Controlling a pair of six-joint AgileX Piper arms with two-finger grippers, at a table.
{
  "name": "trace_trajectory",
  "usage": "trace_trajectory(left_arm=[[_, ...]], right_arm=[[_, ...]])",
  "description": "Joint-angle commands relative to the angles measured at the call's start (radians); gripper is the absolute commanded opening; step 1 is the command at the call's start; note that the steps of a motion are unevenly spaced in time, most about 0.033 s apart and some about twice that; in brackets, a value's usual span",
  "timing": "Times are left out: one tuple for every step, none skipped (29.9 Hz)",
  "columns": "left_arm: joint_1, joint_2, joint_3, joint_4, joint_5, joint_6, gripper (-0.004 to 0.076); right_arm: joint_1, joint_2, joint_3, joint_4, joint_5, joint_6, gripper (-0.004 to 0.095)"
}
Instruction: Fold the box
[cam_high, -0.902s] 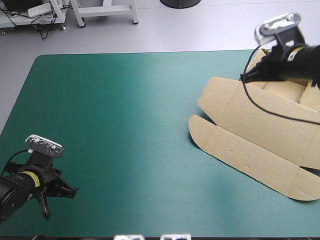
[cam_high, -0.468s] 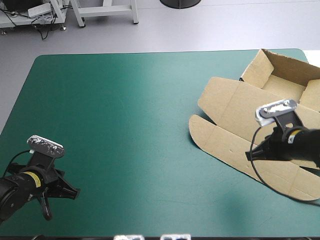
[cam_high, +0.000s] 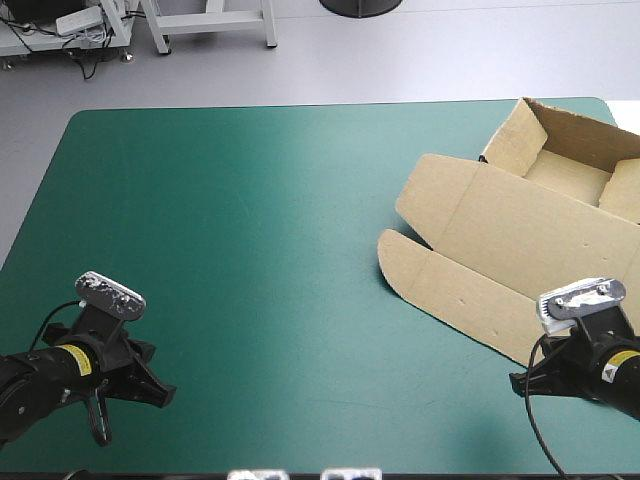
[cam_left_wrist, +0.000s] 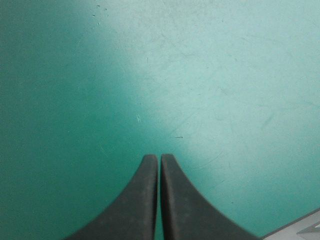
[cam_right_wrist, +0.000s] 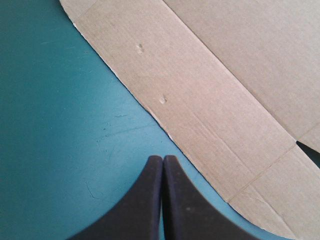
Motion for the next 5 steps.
trace_trajectory(left_arm=[[0.002, -0.001, -0.025, -0.018, -0.053, 0.004, 0.0002], [0.002, -0.001, -0.025, -0.018, -0.055, 0.004, 0.0002], [0.002, -0.001, -0.025, -0.02, -0.058, 0.004, -0.0001], [0.002, -0.001, -0.025, -0.029, -0.069, 0.013, -0.0006], [0.002, -0.005, -0.025, -0.034, -0.084, 0.025, -0.0008]], right_arm=[[0.001, -0.021, -0.022, -0.003, -0.054, 0.001, -0.002], [0.001, -0.023, -0.022, -0.003, -0.054, 0.001, -0.002], [0.001, -0.023, -0.022, -0.003, -0.054, 0.001, -0.002], [0.001, -0.023, -0.022, -0.003, -0.056, 0.001, -0.002], [0.001, -0.023, -0.022, -0.003, -0.061, 0.001, -0.002]])
